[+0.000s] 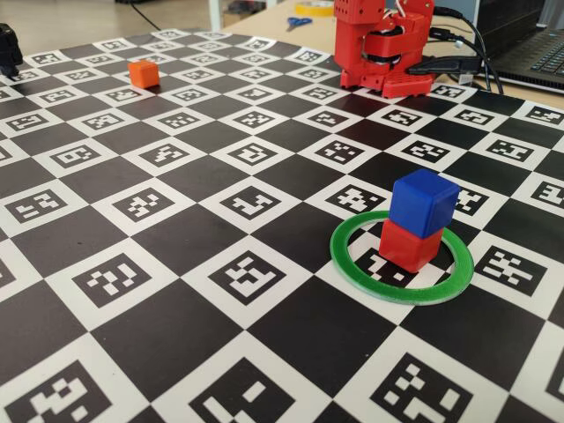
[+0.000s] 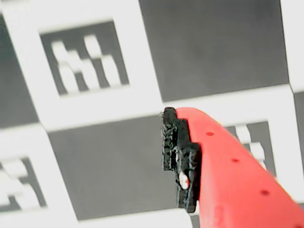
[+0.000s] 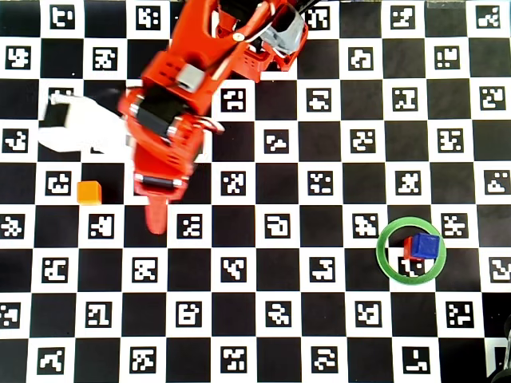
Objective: Grab the red cube then put it in the green circle then put the blue cube on top and finally the orange cube on top
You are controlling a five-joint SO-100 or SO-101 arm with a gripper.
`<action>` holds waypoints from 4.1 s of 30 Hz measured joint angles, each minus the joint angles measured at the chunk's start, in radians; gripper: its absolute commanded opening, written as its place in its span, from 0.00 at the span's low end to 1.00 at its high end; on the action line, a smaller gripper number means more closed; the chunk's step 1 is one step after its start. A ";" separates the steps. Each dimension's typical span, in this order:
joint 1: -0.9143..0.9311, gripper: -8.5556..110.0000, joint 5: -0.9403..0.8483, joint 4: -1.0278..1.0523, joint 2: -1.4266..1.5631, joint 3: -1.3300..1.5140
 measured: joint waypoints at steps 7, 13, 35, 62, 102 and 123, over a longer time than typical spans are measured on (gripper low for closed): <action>0.147 0.45 -0.164 -0.018 -0.066 -0.100; 0.241 0.48 -0.351 -0.046 -0.124 -0.140; 0.259 0.49 -0.551 -0.124 -0.476 -0.247; 0.253 0.49 -0.537 -0.310 -0.644 -0.238; 0.206 0.19 -0.486 -0.314 -0.638 -0.179; -0.253 0.13 -0.051 -0.091 0.018 0.279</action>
